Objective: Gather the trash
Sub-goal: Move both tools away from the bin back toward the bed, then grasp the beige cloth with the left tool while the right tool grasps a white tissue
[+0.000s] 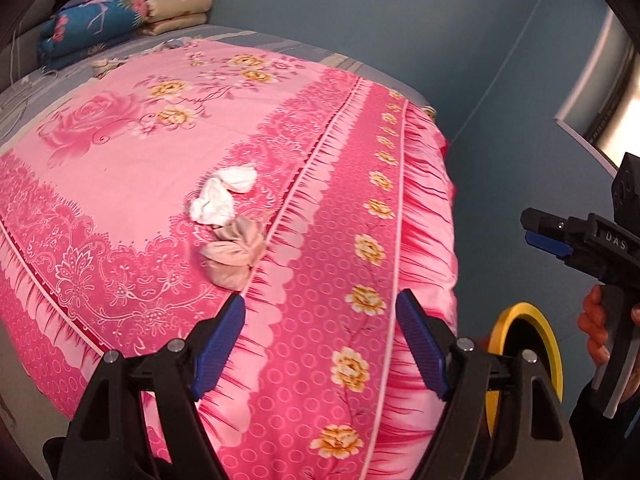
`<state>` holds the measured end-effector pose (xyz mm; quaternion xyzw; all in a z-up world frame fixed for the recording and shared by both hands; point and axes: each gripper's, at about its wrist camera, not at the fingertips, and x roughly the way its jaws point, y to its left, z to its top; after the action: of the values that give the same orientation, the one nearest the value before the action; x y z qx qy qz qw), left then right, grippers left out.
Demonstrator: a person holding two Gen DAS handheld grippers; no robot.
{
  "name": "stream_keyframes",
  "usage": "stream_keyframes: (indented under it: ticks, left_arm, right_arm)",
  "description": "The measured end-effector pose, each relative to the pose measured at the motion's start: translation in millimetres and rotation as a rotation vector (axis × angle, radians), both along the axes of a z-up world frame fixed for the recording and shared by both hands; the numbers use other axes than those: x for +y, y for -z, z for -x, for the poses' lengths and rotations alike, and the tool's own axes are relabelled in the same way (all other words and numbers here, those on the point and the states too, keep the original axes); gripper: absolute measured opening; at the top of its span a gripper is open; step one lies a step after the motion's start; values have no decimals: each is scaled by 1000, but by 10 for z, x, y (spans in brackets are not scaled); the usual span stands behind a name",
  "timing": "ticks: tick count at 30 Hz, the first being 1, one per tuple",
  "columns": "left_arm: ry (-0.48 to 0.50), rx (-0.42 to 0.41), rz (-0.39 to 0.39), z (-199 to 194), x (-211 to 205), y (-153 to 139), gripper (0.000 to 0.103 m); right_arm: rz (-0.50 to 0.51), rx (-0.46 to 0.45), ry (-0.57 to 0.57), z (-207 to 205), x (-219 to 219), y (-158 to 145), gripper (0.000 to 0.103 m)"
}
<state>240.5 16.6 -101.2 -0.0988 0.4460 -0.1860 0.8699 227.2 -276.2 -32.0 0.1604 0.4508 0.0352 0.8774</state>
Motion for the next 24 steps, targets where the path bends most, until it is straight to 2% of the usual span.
stream_keyframes:
  ticks: [13,24]
  left_arm:
    - [-95,71,24,-460,326,425,74]
    - [-151,139,82,-799,518,779,74]
  right_arm:
    - [-7,138,-183,-1073,967,432,64]
    - [-3,260,-264,-1820,1609,946,64]
